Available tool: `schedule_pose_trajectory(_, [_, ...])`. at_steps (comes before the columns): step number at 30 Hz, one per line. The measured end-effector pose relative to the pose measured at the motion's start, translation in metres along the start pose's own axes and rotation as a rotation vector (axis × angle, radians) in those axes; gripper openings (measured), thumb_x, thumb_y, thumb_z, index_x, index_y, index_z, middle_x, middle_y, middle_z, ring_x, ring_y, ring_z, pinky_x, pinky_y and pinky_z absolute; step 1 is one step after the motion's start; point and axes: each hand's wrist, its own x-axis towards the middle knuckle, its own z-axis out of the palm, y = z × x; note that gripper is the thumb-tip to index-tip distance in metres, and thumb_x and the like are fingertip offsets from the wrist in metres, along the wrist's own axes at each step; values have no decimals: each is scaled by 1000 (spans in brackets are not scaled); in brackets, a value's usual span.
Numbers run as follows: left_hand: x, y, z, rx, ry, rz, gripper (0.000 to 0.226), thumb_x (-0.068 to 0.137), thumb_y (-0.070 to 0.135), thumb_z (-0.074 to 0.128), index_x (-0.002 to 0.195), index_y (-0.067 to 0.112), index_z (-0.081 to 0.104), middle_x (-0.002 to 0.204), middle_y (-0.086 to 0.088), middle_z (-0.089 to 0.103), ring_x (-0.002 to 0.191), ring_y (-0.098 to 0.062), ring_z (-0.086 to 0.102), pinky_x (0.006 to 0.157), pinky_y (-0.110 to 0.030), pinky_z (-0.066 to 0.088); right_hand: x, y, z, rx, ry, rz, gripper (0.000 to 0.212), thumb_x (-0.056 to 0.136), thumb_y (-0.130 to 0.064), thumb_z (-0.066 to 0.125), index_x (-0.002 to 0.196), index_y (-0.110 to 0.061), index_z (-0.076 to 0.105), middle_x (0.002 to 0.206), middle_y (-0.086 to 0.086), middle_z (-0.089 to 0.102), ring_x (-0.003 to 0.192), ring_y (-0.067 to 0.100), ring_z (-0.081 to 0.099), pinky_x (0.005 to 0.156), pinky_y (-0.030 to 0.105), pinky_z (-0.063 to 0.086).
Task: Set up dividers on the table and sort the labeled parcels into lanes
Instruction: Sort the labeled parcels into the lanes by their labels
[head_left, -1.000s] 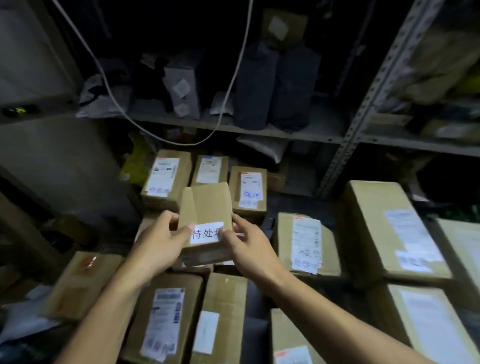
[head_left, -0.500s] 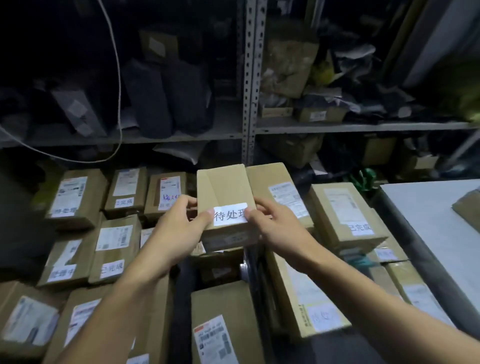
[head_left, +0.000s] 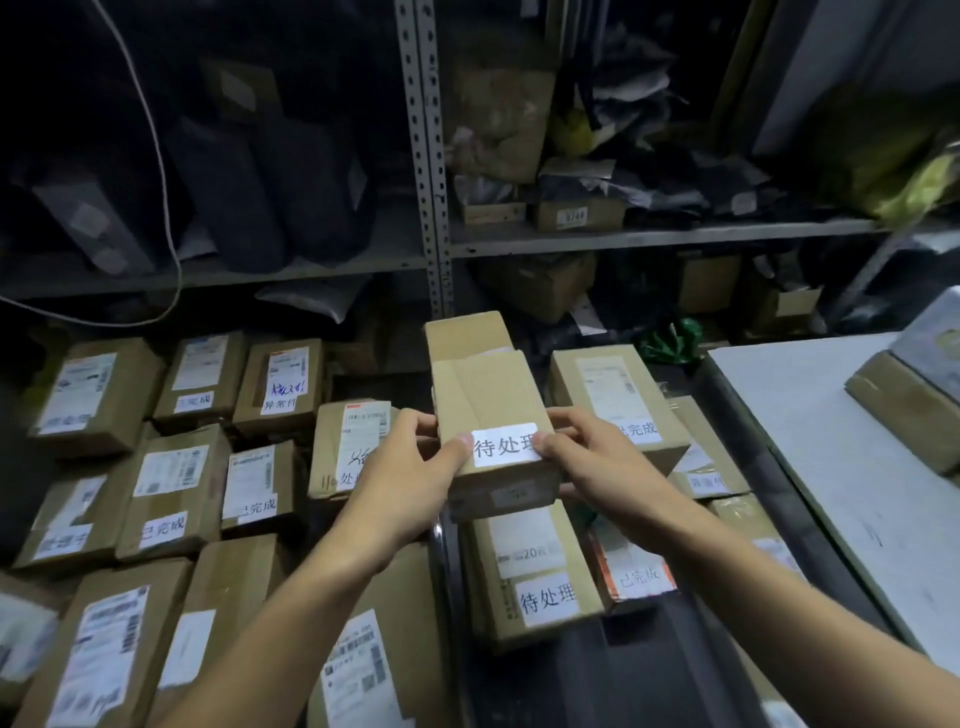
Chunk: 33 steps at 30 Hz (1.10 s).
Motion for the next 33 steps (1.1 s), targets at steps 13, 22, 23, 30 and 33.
schedule_pose_trajectory(13, [135, 49, 8, -65, 103, 72, 27, 93, 35, 56, 119, 30, 51, 97, 17, 58, 87, -4, 58, 56, -22, 48, 130, -65, -10, -181, 161, -118, 38, 78, -41, 47, 103, -23, 70, 104, -1, 71, 100, 22, 66, 87, 53, 56])
schedule_pose_trajectory(22, [194, 13, 23, -128, 66, -6, 35, 91, 23, 58, 126, 28, 53, 123, 3, 63, 105, -13, 60, 93, -37, 53, 196, -42, -6, -310, 170, -75, 27, 89, -33, 50, 108, -24, 67, 105, -3, 70, 98, 18, 65, 91, 46, 54])
schedule_pose_trajectory(23, [195, 7, 24, -133, 47, -12, 33, 91, 24, 58, 123, 33, 51, 121, 6, 63, 105, -11, 59, 93, -37, 53, 199, -38, -6, -336, 170, -65, 31, 90, -33, 51, 115, -22, 66, 110, -1, 70, 100, 18, 64, 91, 43, 53])
schedule_pose_trajectory(30, [196, -4, 26, -163, 22, -31, 55, 91, 39, 56, 142, 35, 37, 124, 11, 56, 108, -10, 58, 94, -38, 52, 201, -31, -7, -391, 174, -40, 45, 93, -39, 53, 133, -19, 54, 125, 3, 65, 107, 18, 61, 88, 33, 49])
schedule_pose_trajectory(33, [192, -1, 23, -148, 49, -14, 57, 92, 40, 56, 145, 30, 37, 135, 7, 54, 114, -11, 56, 97, -36, 49, 195, -38, -2, -516, 266, -130, 54, 95, -39, 52, 142, -13, 46, 137, 9, 57, 122, 24, 53, 88, 28, 38])
